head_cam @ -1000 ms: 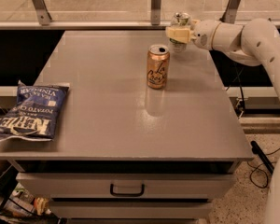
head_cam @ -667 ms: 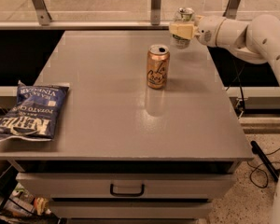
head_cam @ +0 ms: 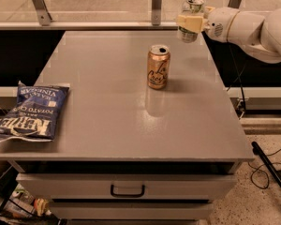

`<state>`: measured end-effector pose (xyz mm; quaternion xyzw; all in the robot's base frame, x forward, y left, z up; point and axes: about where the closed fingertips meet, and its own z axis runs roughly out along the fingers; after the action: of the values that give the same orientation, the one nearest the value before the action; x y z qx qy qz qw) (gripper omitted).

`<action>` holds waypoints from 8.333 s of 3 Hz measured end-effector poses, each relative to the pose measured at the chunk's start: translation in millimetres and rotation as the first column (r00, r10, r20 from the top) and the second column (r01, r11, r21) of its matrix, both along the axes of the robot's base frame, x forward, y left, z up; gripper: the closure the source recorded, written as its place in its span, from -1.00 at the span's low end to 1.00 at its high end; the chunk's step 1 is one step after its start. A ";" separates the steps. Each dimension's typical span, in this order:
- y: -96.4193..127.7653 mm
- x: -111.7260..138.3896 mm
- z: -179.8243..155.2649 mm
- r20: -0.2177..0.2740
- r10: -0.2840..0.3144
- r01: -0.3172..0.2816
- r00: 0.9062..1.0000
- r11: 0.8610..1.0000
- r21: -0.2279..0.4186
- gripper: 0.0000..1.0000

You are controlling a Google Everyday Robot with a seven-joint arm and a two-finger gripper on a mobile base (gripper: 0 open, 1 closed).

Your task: Move 7up can near blue chip bag

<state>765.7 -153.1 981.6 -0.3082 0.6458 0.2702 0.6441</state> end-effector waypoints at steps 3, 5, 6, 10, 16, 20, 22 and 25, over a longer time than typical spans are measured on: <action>28.0 -67.6 49.5 0.000 -0.017 0.017 1.000 0.996 -0.092 1.00; 66.0 -110.3 68.5 0.014 0.028 -0.026 0.999 0.992 -0.121 1.00; 91.9 -135.9 66.2 0.014 0.047 -0.045 0.999 0.991 -0.129 1.00; 162.8 -194.5 37.7 0.036 0.162 -0.157 0.986 0.980 -0.119 1.00; 255.1 -223.7 -75.2 -0.076 0.263 -0.267 0.962 0.962 -0.056 1.00; 266.3 -233.7 -98.9 -0.138 0.275 -0.281 0.951 0.959 -0.026 1.00; 270.0 -235.5 -97.9 -0.137 0.281 -0.288 0.950 0.957 -0.028 0.16; 275.3 -238.1 -96.4 -0.134 0.290 -0.297 0.947 0.955 -0.030 -1.00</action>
Offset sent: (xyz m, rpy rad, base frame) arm -0.0783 0.0193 0.0559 -0.1186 0.0151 -0.0563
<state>527.6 122.2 885.2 -0.3986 0.6394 0.3662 0.5460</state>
